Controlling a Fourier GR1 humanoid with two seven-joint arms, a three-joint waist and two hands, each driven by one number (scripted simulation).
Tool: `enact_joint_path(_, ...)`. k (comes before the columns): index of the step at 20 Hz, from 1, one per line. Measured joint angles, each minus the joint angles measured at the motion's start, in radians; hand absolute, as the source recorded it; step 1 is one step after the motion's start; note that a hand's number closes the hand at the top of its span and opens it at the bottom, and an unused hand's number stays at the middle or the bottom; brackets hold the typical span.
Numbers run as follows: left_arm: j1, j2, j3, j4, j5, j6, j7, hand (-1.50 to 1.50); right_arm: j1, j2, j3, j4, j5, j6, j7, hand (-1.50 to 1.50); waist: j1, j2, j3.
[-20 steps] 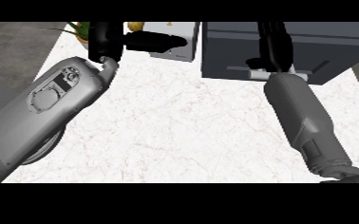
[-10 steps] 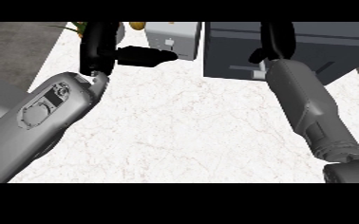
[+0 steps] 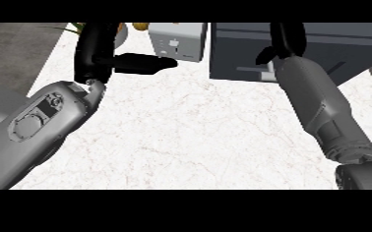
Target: Pick up the can, place it into the drawer and close the drawer
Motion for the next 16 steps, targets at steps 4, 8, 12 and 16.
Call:
enact_joint_path(4,0.026,0.008,0.01,-0.007,0.001,-0.012,-0.013,-1.5,-0.015,0.015,-0.068,-0.011,-0.079,0.038,-0.077,-1.5,-0.008,0.0,0.001)
enact_joint_path(8,0.058,0.01,0.019,-0.02,-0.003,-0.011,-0.026,-1.5,-0.035,0.046,-0.14,-0.025,-0.171,0.089,-0.155,-1.5,-0.013,-0.001,0.002)
enact_joint_path(12,0.089,0.016,0.024,-0.038,-0.008,-0.006,-0.028,-1.5,-0.059,0.08,-0.23,-0.04,-0.284,0.158,-0.2,-1.5,-0.021,-0.006,0.003)
enact_joint_path(16,0.112,0.026,0.042,-0.054,-0.011,-0.012,-0.025,-1.5,-0.072,0.092,-0.299,-0.047,-0.375,0.219,-0.243,-1.5,-0.028,-0.007,0.002)
